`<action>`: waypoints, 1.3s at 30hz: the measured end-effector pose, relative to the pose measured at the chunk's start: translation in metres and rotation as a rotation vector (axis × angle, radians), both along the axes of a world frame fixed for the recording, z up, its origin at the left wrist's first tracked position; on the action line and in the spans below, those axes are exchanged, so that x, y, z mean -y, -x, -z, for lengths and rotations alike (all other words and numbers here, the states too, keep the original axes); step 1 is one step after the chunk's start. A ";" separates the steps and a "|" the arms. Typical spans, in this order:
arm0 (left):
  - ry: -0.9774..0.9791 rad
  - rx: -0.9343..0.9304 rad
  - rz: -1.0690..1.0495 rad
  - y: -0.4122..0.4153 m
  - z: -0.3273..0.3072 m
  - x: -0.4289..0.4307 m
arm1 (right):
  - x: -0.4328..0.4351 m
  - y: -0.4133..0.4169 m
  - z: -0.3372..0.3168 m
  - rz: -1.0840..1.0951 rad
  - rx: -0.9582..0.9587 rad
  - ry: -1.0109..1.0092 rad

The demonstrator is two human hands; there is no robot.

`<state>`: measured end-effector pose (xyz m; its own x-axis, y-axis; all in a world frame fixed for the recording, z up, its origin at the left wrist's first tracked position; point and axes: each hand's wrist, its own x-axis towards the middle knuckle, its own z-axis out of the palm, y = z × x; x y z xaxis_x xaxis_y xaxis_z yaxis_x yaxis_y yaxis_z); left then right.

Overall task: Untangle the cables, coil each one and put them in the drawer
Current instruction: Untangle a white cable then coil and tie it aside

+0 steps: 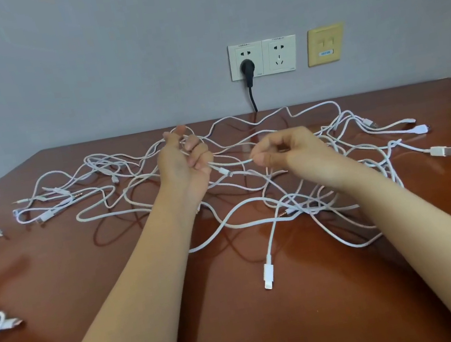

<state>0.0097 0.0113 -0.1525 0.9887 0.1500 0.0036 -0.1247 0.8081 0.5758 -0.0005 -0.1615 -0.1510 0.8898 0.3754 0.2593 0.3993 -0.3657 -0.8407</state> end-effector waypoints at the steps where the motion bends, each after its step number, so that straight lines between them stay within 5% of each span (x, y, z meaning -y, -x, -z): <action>1: -0.009 -0.005 0.015 0.001 -0.002 -0.001 | 0.001 0.000 -0.002 0.000 -0.001 -0.004; 7: -0.130 -0.044 0.137 0.007 -0.007 0.002 | -0.003 0.008 -0.002 0.021 0.163 0.148; 12: -0.553 -0.118 0.177 0.014 -0.011 0.021 | -0.008 0.011 0.001 0.046 0.397 0.327; 24: -1.074 -0.111 0.254 0.022 -0.005 0.043 | -0.006 0.011 0.003 0.124 0.377 0.031; 29: -1.151 -0.043 0.288 0.027 -0.003 0.047 | -0.007 0.011 0.004 0.074 0.346 -0.043; 35: -1.292 0.063 0.281 0.032 -0.002 0.054 | 0.000 0.006 -0.001 0.262 0.355 -0.033; 39: -1.132 0.048 0.337 0.035 -0.002 0.058 | 0.001 0.002 0.003 0.183 0.289 -0.053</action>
<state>-0.0251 -0.0463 -0.1506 0.9729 -0.2312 0.0052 -0.0440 -0.1628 0.9857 -0.0024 -0.1623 -0.1541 0.8281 0.1952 0.5256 0.5555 -0.4121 -0.7222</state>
